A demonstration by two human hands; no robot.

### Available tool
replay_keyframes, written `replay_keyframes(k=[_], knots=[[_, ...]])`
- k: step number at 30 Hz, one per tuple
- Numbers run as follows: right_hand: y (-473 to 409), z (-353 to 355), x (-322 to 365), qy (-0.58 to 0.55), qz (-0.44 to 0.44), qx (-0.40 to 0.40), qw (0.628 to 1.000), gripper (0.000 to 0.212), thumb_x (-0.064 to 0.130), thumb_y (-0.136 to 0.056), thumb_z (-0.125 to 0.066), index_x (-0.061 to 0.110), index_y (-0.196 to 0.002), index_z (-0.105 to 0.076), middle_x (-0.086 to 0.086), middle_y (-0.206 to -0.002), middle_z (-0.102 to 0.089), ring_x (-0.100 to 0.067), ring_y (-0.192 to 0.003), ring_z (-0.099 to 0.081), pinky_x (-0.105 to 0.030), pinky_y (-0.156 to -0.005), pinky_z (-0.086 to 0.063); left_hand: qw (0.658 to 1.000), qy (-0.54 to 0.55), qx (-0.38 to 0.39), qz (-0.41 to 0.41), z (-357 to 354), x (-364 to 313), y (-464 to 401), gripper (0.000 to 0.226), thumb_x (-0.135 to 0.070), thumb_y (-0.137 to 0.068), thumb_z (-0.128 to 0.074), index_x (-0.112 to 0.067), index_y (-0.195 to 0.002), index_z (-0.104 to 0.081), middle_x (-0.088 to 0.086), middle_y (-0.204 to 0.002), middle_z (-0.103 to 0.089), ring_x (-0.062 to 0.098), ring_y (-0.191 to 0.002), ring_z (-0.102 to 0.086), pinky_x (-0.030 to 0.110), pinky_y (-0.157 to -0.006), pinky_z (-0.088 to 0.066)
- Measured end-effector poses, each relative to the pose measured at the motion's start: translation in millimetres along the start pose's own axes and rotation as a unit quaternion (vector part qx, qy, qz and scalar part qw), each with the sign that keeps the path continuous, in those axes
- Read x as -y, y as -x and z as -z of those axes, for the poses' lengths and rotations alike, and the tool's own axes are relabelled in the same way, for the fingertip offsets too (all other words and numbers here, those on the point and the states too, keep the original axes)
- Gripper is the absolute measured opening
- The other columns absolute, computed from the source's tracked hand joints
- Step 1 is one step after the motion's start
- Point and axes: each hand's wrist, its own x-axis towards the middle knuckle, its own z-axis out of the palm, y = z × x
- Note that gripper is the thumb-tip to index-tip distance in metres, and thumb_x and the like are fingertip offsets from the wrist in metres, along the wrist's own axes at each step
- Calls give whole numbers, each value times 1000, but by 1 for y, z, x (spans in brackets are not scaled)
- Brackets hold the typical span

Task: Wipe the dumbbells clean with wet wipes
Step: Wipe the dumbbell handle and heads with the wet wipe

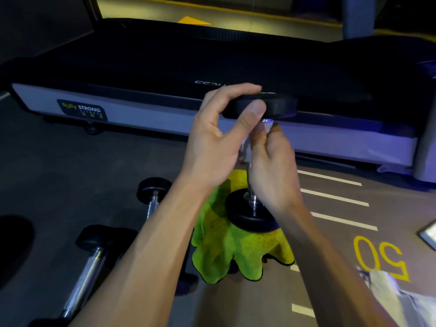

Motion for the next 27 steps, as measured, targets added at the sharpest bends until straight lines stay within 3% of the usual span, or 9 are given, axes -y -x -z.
replay_keyframes(k=[4,9,12,15,17,20,23,25,27], knots=[[-9,1,0,-253,-111,28,961,46,30,-115,-35,9,-90,-68,-6,-74,-75,-19,-70,-72,-39,-78,-60,999,47,4,27,6,-6,4,20,-13,-105,-62,-15,-125,-65,26,-132,-56,-9,-88,-65,8,-68,-52],[-13,1,6,-373,-184,44,908,36,19,-112,-40,11,-94,-70,0,-80,-79,-15,-73,-75,-38,-79,-60,997,67,27,35,16,-4,4,21,-15,-105,-60,-16,-126,-65,29,-131,-56,4,-97,-67,16,-70,-57],[-14,-2,9,-380,-204,35,902,39,28,-113,-41,10,-102,-73,-5,-92,-81,-21,-82,-78,-39,-84,-62,996,76,26,44,20,0,4,23,-21,-104,-62,-18,-126,-67,27,-130,-57,18,-104,-66,20,-73,-58],[-14,-11,8,-311,-197,3,930,38,29,-112,-40,7,-115,-71,-10,-102,-80,-29,-92,-78,-42,-88,-64,998,52,24,37,24,2,6,26,-27,-103,-63,-20,-127,-68,18,-128,-61,14,-112,-63,23,-86,-55],[-12,-12,7,-269,-201,-12,942,31,32,-111,-42,12,-112,-66,-3,-89,-76,-20,-82,-74,-33,-77,-60,999,22,22,30,26,3,6,25,-28,-104,-63,-22,-128,-68,10,-125,-64,9,-112,-60,22,-98,-48],[-6,-9,5,-286,-193,-19,938,23,32,-110,-50,16,-98,-61,0,-80,-69,-20,-79,-65,-38,-75,-49,999,18,17,33,27,2,6,24,-29,-104,-64,-25,-127,-69,7,-124,-65,11,-113,-61,25,-102,-46],[4,-9,6,-329,-149,-10,932,26,30,-107,-57,11,-100,-72,-9,-97,-79,-33,-96,-75,-50,-94,-58,999,14,14,30,27,2,6,23,-31,-104,-64,-28,-126,-68,8,-127,-66,13,-117,-62,28,-105,-48],[8,-7,8,-340,-125,-17,932,26,27,-108,-55,11,-102,-75,-17,-110,-78,-39,-113,-72,-57,-107,-53,999,11,15,28,27,2,6,23,-32,-104,-63,-29,-126,-68,6,-129,-65,14,-119,-62,30,-107,-49],[11,-5,8,-342,-96,-24,934,30,20,-111,-49,4,-101,-72,-19,-106,-77,-39,-105,-73,-52,-100,-57,1000,9,14,26,27,3,6,23,-31,-104,-63,-28,-126,-68,6,-129,-65,14,-119,-62,30,-106,-49]])
